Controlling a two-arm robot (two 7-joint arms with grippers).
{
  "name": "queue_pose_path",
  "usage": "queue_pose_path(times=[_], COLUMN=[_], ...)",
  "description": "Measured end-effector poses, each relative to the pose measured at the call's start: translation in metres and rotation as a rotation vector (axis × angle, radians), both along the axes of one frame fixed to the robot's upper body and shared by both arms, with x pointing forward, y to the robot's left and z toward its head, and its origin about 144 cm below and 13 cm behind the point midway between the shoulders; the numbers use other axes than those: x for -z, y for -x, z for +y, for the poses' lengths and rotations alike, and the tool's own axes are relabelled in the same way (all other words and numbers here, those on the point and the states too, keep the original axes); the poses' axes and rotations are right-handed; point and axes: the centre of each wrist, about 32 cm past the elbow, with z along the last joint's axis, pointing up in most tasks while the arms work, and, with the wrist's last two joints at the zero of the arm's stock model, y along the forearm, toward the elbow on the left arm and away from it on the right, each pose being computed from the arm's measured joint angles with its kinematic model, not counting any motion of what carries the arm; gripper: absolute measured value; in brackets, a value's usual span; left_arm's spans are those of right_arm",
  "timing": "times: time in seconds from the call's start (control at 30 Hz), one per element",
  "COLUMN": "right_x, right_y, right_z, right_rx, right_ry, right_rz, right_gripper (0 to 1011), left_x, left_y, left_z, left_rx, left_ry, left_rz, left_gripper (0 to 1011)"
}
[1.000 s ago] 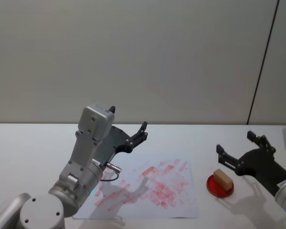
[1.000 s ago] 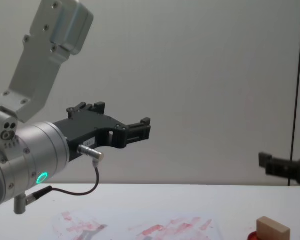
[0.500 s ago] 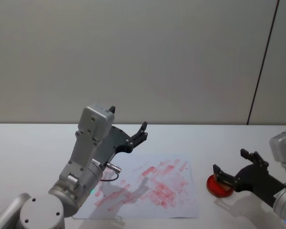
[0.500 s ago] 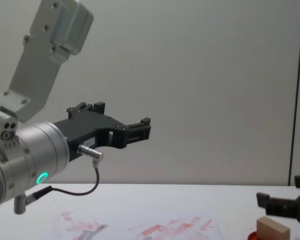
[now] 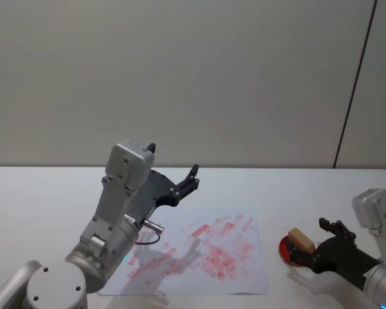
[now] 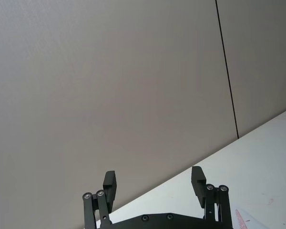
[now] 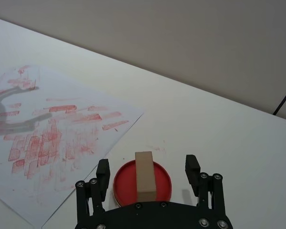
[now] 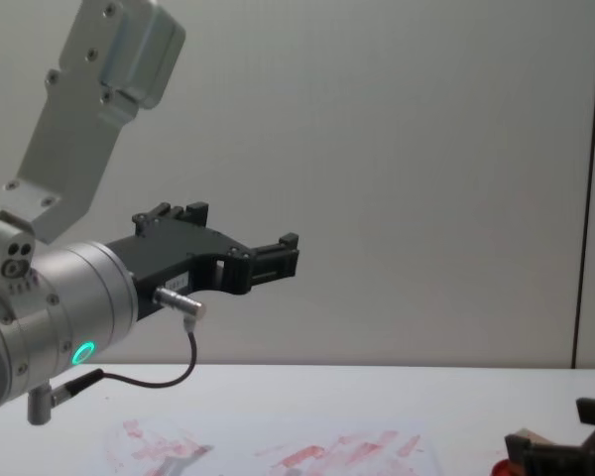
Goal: Use the one hand to pick up the stamp and affix it onto the A4 paper.
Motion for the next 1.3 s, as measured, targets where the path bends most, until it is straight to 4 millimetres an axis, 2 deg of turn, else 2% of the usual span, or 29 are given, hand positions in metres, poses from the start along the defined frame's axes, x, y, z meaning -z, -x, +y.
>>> queue_pose_path(times=[0.1, 0.2, 0.37, 0.47, 0.5, 0.57, 0.6, 0.63, 0.7, 0.8, 0.83, 0.97, 1.3], right_x=[0.001, 0.003, 0.006, 0.007, 0.008, 0.009, 0.009, 0.009, 0.010, 0.010, 0.010, 0.010, 0.004], right_y=[0.000, -0.001, -0.002, -0.003, -0.004, -0.004, -0.005, -0.005, -0.006, -0.008, -0.008, -0.010, -0.014], right_z=[0.000, 0.001, 0.002, 0.002, 0.003, 0.003, 0.003, 0.003, 0.003, 0.003, 0.004, 0.004, 0.009], right_rx=[-0.002, -0.004, -0.005, -0.005, -0.004, -0.003, -0.002, -0.002, -0.002, 0.000, 0.001, 0.002, -0.011], right_ry=[0.002, 0.005, 0.009, 0.011, 0.013, 0.014, 0.015, 0.015, 0.015, 0.015, 0.014, 0.011, -0.008], right_rz=[0.009, 0.019, 0.036, 0.045, 0.049, 0.053, 0.055, 0.055, 0.057, 0.057, 0.057, 0.053, 0.010], right_gripper=[963, 862, 755, 659, 599, 560, 503, 503, 400, 340, 280, 216, 217], left_x=[0.000, 0.000, 0.000, 0.000, 0.000, 0.000, 0.000, 0.000, 0.000, 0.000, 0.000, 0.000, 0.000], left_y=[0.000, 0.000, 0.000, 0.000, 0.000, 0.000, 0.000, 0.000, 0.000, 0.000, 0.000, 0.000, 0.000], left_z=[0.000, 0.000, 0.000, 0.000, 0.000, 0.000, 0.000, 0.000, 0.000, 0.000, 0.000, 0.000, 0.000], left_rx=[0.000, 0.000, 0.000, 0.000, 0.000, 0.000, 0.000, 0.000, 0.000, 0.000, 0.000, 0.000, 0.000], left_ry=[0.000, 0.000, 0.000, 0.000, 0.000, 0.000, 0.000, 0.000, 0.000, 0.000, 0.000, 0.000, 0.000], left_rz=[0.000, 0.000, 0.000, 0.000, 0.000, 0.000, 0.000, 0.000, 0.000, 0.000, 0.000, 0.000, 0.000], left_gripper=[1003, 1002, 1003, 1003, 1002, 1002, 1002, 1002, 1002, 1002, 1002, 1002, 1003])
